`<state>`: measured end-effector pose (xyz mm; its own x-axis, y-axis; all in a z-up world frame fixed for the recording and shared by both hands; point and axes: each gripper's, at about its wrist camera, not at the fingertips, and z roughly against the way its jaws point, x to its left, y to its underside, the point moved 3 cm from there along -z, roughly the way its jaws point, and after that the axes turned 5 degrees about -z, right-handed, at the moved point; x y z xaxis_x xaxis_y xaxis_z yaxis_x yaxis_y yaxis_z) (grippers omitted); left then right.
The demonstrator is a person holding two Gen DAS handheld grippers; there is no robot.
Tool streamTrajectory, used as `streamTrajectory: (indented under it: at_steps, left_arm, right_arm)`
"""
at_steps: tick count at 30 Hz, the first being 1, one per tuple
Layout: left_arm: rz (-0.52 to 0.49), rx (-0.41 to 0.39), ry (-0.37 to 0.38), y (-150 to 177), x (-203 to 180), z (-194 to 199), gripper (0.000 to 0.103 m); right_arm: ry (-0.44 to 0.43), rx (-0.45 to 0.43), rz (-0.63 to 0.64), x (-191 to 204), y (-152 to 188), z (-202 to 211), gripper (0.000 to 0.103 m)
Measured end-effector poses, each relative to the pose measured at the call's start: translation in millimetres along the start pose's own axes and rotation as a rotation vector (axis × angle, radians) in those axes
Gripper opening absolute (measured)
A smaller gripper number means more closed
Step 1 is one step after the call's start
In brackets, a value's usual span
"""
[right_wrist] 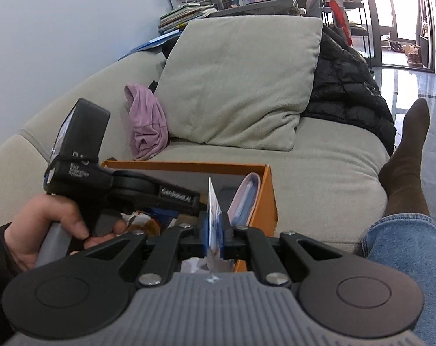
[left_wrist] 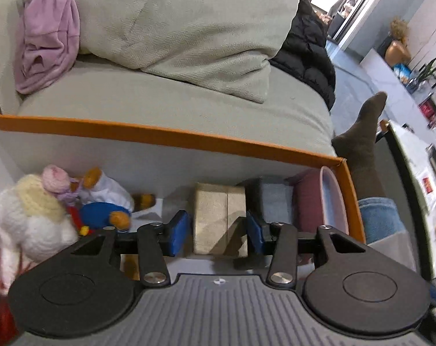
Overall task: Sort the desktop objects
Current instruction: 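Lower the beige box and lotion tube into the box and open both grippers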
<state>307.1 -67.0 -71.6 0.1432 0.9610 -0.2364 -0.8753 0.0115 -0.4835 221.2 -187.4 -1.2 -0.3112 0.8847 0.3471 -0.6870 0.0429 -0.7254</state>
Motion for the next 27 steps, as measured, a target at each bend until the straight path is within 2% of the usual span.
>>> streamTrajectory:
  at_steps: [5,10,17,21,27]
  left_arm:
    - [0.039,-0.017,0.049,-3,7,13,0.051]
    - [0.009,-0.094,0.004,-6,13,53,0.051]
    - [0.008,-0.188,-0.114,-4,33,92,0.051]
    - [0.03,-0.188,-0.106,4,45,98,0.051]
    - [0.025,-0.189,-0.1,13,52,101,0.051]
  right_arm:
    - [-0.011,0.014,0.009,5,0,1,0.007]
    - [-0.087,0.025,-0.005,21,-7,-2,0.007]
    - [-0.132,0.02,-0.064,47,-32,-39,0.007]
    - [-0.086,0.031,-0.047,60,-40,-68,0.007]
    - [0.117,0.028,0.071,77,-35,-97,0.007]
